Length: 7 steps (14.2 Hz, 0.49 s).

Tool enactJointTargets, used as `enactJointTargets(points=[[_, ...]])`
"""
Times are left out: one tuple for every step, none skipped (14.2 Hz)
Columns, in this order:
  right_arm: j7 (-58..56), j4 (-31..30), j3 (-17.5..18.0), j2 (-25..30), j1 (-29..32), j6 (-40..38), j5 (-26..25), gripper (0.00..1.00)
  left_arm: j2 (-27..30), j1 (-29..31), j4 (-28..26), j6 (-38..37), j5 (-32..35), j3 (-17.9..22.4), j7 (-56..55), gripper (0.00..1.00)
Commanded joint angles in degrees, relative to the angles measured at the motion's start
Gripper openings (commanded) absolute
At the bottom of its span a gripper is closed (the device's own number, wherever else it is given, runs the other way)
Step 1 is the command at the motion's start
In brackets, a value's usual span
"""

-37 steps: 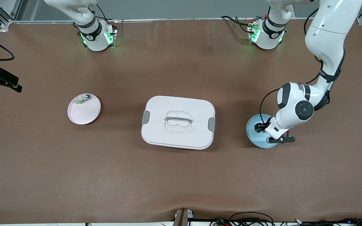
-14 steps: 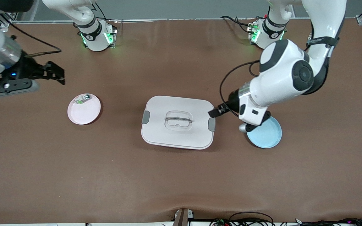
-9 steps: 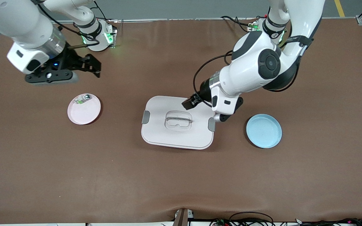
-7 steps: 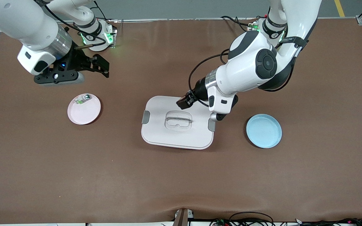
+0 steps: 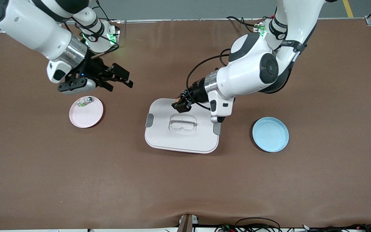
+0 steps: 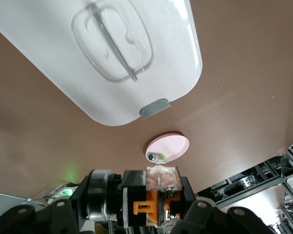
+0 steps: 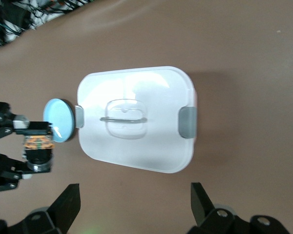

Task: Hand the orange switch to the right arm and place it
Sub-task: 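Lift the switch with the left gripper while the right gripper approaches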

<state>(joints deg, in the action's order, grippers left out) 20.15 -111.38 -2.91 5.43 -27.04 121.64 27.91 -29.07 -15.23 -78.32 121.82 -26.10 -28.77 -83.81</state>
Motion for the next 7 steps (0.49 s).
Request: enactJointTargets(points=[[1.12,-6.13,-0.43,3.71,-1.97,5.79,5.64,1.00,-0.90,-2.08,1.77,1.66,-0.88,-0.05,-4.68,0.00],[0.86,-7.00,-0.43,3.62,-2.32,8.33,7.93,1.00,-0.81,-2.43,1.68,2.36,-0.88,-0.05,-5.39,0.00],[0.42,-7.88,-0.43,3.62,-3.45,11.23,9.51,1.00,-0.90,-3.13,1.77,2.54,-0.88,-0.05,-6.18,0.00],[0.42,-8.76,-0.43,3.62,-5.03,14.39,10.14,1.00,-0.90,-3.31,1.77,2.72,-0.88,-0.05,-6.62,0.00],[0.42,-9.55,-0.43,3.53,-6.44,17.38,10.23,1.00,-0.90,-3.75,1.77,2.89,-1.67,-0.05,-6.89,0.00],[0.94,-9.82,-0.43,3.44,-7.75,19.76,10.23,1.00,-1.34,-4.36,1.77,3.33,-3.50,-0.05,-7.24,0.00],[1.20,-9.83,-0.52,3.44,-8.38,20.21,10.23,1.00,-1.43,-4.45,2.12,4.03,-5.09,0.03,-8.02,0.00]])
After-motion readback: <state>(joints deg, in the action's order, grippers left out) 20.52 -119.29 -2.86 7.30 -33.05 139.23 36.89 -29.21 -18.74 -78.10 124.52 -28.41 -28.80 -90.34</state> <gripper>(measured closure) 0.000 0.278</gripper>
